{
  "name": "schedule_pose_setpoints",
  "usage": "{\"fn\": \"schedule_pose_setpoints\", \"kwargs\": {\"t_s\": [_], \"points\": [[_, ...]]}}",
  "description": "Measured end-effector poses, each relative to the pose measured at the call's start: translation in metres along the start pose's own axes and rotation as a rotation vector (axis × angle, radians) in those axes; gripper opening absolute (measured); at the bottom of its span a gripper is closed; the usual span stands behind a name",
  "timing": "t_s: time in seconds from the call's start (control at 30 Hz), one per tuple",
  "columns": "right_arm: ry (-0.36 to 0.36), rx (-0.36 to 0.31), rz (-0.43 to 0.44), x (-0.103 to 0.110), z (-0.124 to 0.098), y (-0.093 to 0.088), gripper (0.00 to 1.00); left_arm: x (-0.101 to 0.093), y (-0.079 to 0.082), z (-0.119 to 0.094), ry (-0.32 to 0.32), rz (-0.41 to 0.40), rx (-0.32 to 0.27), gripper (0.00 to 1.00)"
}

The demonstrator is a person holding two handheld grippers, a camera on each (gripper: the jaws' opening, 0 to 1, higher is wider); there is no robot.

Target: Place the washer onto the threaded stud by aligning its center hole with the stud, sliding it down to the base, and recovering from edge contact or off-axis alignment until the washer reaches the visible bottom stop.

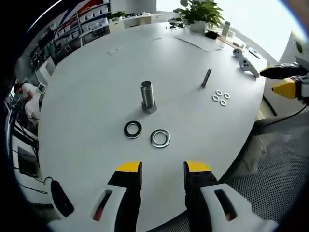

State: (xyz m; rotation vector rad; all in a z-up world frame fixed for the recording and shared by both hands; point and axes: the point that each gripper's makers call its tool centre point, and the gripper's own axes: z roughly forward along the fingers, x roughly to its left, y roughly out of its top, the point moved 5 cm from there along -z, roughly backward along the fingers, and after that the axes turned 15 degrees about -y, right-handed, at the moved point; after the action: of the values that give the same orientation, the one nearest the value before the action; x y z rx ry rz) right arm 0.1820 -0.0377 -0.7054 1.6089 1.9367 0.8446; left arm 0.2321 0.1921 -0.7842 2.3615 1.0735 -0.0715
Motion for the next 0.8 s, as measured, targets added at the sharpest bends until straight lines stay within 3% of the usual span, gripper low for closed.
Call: {"fn": "schedule_pose_setpoints", "kwargs": {"t_s": [0.27,0.57,0.8], "points": [[0.009,0.009,0.001,0.0,-0.001,-0.002,0.47,0.006,0.011,0.022,-0.008,-0.016,0.075,0.33],[0.015,0.006,-0.005,0.001,-0.001,-0.001,0.48,0.011,0.011,0.039,-0.014,0.045,0.167,0.33],[0.014,-0.004,-0.017,0.002,-0.001,0.0,0.49,0.017,0.02,0.042,-0.016,0.039,0.179,0.32]]}}
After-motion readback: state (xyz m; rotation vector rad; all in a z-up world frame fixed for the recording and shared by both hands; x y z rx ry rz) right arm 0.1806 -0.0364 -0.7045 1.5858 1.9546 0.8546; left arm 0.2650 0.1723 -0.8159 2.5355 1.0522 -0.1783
